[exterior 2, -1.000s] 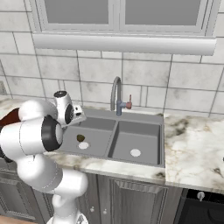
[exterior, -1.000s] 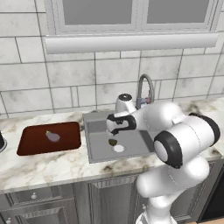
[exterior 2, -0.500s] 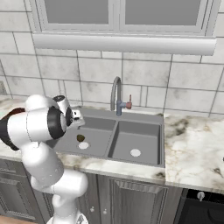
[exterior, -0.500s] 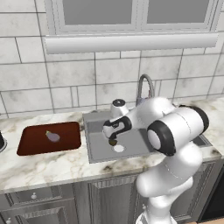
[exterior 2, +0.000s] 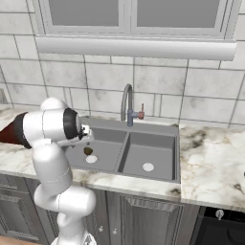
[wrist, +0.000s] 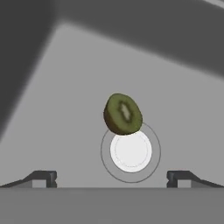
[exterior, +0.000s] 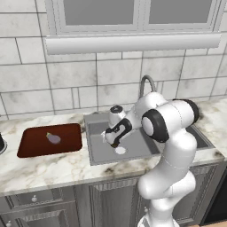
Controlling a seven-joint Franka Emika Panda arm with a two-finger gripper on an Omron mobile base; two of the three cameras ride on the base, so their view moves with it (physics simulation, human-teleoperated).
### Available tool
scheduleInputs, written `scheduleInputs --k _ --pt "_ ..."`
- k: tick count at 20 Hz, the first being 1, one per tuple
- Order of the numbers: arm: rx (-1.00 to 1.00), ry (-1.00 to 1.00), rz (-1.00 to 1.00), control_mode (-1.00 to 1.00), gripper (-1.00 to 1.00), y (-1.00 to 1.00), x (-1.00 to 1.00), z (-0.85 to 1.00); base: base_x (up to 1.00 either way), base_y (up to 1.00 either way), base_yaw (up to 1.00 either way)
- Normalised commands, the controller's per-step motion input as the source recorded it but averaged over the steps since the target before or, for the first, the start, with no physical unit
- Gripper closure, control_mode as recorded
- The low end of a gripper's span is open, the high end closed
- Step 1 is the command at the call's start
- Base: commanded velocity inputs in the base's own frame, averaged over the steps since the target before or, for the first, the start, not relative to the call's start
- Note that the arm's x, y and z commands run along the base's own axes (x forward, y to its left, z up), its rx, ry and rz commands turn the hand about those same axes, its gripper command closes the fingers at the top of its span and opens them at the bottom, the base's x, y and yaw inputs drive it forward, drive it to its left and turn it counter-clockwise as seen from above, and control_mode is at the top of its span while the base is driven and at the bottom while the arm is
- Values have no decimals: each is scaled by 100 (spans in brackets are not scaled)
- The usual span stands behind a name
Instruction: Pick up all produce items and place them in the sink. Turn on the sink faucet to wash them. Then turn the sink off and put them in the tray.
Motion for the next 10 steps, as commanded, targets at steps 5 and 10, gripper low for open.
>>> scheduleInputs --k 5,10 --pt "2 0 -10 -100 -100 0 27 -21 0 0 0" --pt "0 0 -10 -100 -100 0 28 -26 0 0 0"
